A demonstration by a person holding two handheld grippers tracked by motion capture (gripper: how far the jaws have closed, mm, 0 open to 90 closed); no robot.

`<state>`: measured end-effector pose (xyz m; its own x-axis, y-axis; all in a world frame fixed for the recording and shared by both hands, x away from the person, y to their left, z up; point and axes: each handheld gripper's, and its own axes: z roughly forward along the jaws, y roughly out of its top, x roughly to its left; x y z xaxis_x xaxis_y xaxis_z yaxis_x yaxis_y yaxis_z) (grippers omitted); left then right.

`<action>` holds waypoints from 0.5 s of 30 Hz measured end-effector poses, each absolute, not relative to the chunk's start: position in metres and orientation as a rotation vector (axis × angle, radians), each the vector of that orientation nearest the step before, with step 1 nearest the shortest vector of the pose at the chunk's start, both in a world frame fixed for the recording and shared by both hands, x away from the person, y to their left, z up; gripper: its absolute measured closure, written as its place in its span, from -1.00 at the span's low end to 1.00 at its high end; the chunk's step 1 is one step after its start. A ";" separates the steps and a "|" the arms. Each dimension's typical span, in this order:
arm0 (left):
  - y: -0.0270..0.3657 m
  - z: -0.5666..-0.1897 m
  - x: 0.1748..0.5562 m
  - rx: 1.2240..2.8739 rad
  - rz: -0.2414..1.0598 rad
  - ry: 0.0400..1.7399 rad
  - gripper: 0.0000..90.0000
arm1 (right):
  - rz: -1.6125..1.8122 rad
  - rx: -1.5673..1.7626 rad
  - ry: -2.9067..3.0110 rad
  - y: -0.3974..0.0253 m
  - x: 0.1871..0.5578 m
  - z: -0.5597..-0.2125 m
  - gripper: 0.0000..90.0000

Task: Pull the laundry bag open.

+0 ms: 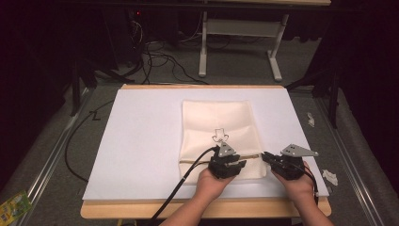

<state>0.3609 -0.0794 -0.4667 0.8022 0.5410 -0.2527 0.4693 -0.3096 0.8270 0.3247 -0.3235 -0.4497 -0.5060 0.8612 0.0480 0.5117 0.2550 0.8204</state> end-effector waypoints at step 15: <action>-0.120 -0.472 0.358 1.886 0.080 0.763 0.69 | 1.190 1.223 2.115 -0.321 0.323 -0.446 0.88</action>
<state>0.3577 -0.1197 -0.4718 0.7941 0.5381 -0.2825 0.4682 -0.2454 0.8489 0.3233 -0.3212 -0.4461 -0.5241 0.8498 0.0563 0.4892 0.2463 0.8367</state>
